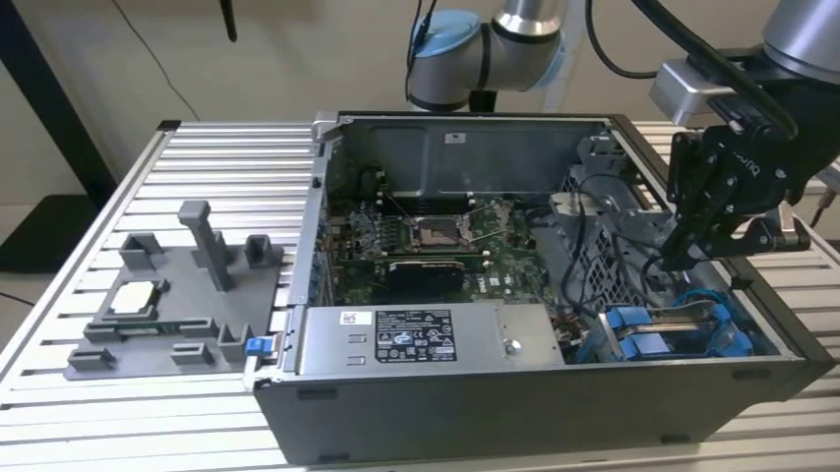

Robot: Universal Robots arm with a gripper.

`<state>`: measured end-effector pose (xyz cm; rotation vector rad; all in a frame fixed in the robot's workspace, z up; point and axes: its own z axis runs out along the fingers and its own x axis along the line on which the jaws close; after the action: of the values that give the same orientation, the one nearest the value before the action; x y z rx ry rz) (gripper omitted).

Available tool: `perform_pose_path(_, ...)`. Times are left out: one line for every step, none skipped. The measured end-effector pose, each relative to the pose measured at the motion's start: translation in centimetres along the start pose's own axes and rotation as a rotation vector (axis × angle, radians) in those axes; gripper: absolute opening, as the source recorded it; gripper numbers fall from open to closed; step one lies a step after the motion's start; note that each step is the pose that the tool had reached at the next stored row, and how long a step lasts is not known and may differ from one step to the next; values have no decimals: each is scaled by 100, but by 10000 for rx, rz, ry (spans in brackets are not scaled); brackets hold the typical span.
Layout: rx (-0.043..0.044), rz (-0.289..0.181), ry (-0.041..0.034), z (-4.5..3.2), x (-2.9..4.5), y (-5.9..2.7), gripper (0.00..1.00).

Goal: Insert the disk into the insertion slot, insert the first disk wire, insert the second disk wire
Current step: 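Insert the first disk wire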

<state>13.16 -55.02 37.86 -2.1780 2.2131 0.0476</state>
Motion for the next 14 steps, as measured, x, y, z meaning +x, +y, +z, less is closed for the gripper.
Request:
perform_pose_path(0, 0, 0, 0, 3, 0, 0)
perform_pose_path(0, 0, 0, 0, 6, -1, 0)
perform_pose_path(0, 0, 0, 0, 9, -2, 0)
perform_pose_path(0, -1, 1, 0, 13, -5, 0)
perform_pose_path(0, -1, 0, 1, 16, -8, 0)
perform_pose_path(0, -1, 0, 1, 20, -12, 0)
perform_pose_path(0, 0, 0, 1, 24, -15, 0)
perform_pose_path(0, -1, 1, 1, 27, -21, 0)
perform_pose_path(0, 0, 1, 1, 30, -26, 0)
perform_pose_path(-1, 0, 1, 2, 33, -32, 0)
perform_pose_path(-2, 0, 1, 3, 36, -37, 0)
perform_pose_path(-3, 0, 1, 3, 39, -43, 0)
perform_pose_path(-4, 0, 1, 4, 43, -49, 0)
perform_pose_path(-7, 1, 1, 5, 48, -56, 0)
